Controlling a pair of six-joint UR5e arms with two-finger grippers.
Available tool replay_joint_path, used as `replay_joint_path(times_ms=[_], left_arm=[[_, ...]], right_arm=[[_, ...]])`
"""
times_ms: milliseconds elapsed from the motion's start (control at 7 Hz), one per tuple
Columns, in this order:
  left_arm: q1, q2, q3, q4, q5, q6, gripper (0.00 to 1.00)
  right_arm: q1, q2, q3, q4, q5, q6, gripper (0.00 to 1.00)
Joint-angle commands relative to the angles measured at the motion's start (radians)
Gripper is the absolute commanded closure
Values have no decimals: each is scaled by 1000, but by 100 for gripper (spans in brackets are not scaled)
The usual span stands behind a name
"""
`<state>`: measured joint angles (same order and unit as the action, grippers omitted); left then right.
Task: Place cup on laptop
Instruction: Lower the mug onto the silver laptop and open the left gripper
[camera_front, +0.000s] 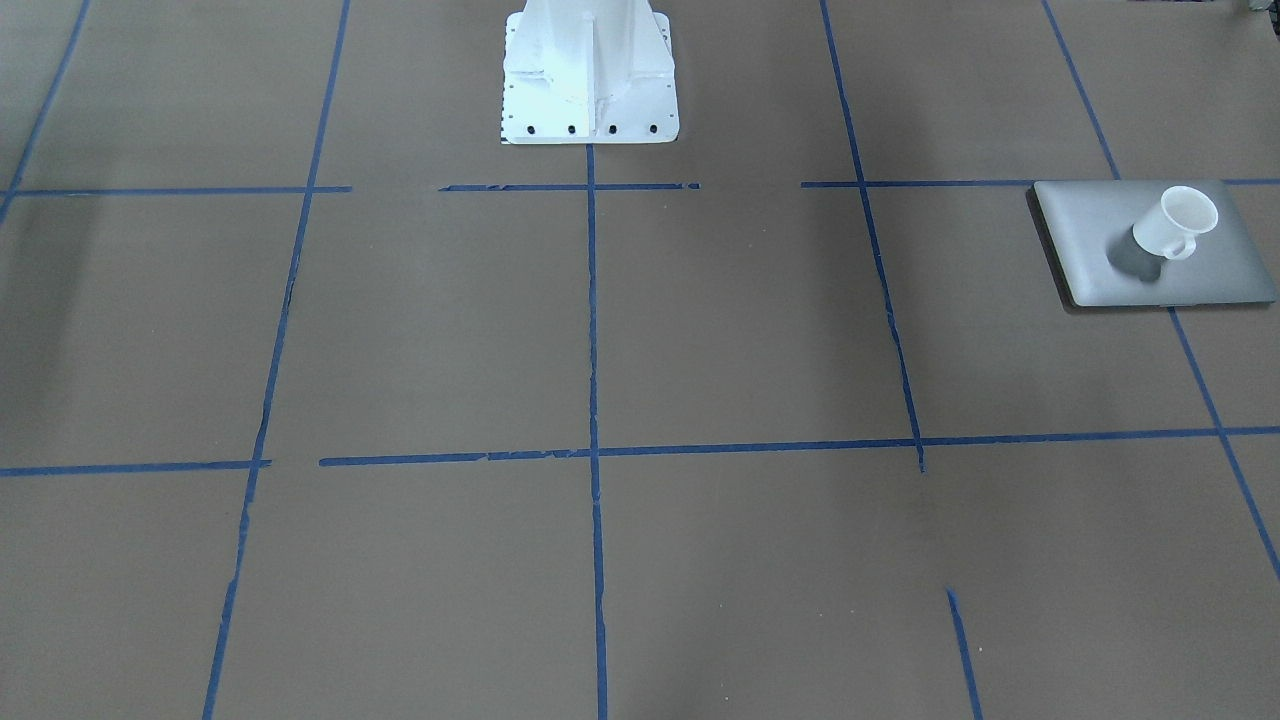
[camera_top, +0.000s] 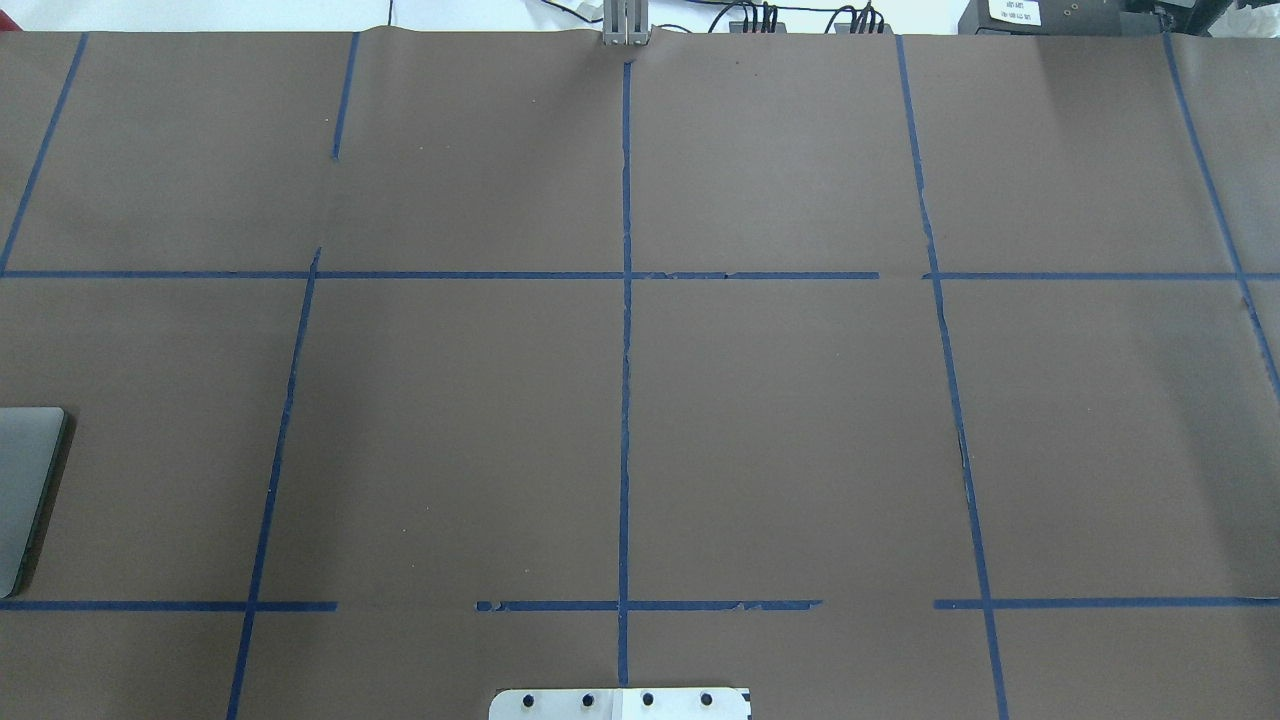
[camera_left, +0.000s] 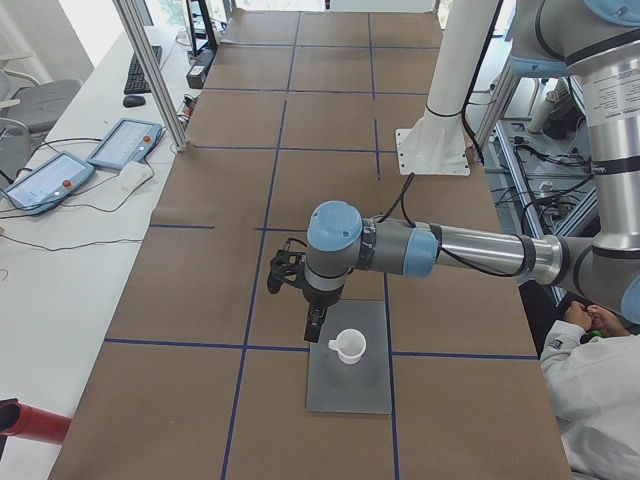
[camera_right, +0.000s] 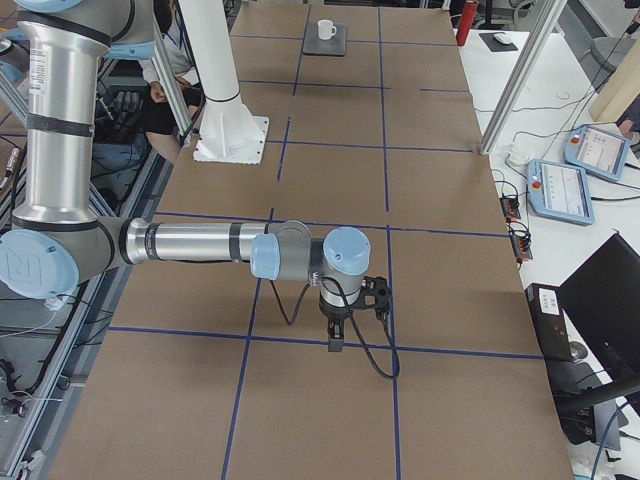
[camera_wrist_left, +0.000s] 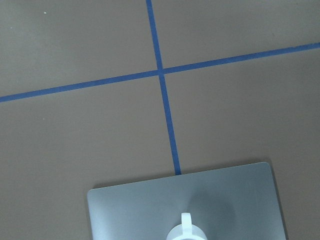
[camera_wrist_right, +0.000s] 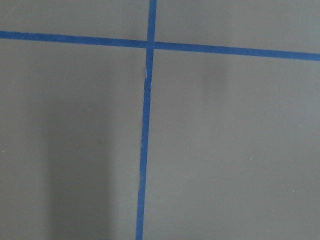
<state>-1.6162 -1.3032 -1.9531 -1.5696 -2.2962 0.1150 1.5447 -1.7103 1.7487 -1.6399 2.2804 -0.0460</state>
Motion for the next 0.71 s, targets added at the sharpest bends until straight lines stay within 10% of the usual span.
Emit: replay_joint_path(times_ms=[0, 571], left_arm=[[-8, 18, 6, 19, -5, 3, 0], [-1, 12, 74, 5, -43, 8, 0]], right_arm=[[0, 0, 0, 0, 1, 0, 0], [0, 0, 0, 0, 1, 0, 0]])
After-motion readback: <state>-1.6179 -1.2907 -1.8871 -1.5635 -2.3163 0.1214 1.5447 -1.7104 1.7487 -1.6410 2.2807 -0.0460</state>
